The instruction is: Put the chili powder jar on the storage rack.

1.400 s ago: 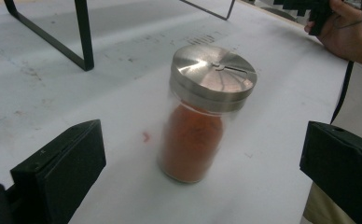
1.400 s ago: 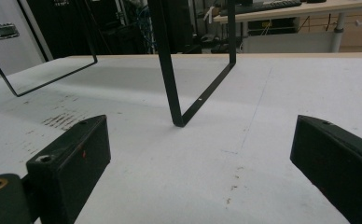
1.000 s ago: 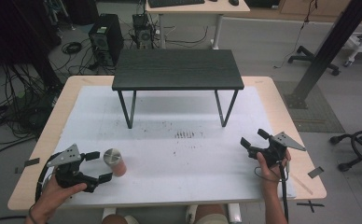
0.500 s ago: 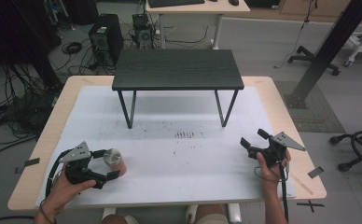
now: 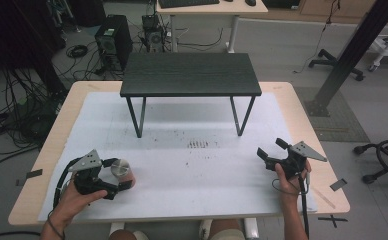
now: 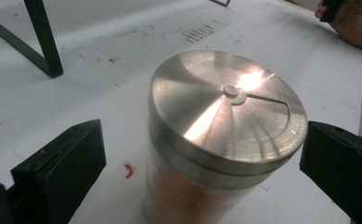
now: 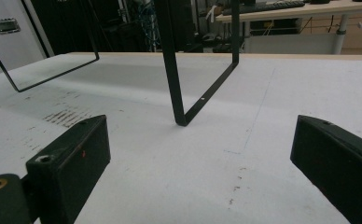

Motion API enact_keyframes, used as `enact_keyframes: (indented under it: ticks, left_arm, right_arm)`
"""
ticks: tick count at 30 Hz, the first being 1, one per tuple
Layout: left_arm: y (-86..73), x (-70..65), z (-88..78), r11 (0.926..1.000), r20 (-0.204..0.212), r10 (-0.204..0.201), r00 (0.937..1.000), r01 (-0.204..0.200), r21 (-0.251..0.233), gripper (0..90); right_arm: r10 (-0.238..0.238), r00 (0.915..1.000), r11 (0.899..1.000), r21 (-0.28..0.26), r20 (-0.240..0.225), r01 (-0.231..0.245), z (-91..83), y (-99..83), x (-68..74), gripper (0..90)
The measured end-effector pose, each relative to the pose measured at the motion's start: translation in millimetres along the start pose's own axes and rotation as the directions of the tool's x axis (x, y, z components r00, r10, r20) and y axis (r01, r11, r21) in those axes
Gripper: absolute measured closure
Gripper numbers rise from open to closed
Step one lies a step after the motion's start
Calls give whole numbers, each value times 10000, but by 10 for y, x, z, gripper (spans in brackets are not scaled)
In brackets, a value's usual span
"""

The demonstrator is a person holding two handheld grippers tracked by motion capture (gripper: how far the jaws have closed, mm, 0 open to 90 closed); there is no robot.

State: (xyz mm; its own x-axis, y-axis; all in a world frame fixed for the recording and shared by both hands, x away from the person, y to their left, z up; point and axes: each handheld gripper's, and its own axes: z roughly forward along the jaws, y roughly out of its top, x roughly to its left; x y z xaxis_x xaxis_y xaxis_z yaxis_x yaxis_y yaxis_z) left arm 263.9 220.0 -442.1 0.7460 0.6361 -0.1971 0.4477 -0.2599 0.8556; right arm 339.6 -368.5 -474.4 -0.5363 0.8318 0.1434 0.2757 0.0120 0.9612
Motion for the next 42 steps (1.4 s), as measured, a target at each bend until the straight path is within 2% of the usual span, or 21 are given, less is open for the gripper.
enact_keyframes:
  ticks: [42]
  left_arm:
    - [10,7,55,10000,-56,-37,10000,37,15,8]
  right_arm:
    - [-143,9999,9999,54,46,143,-1,6,15,47]
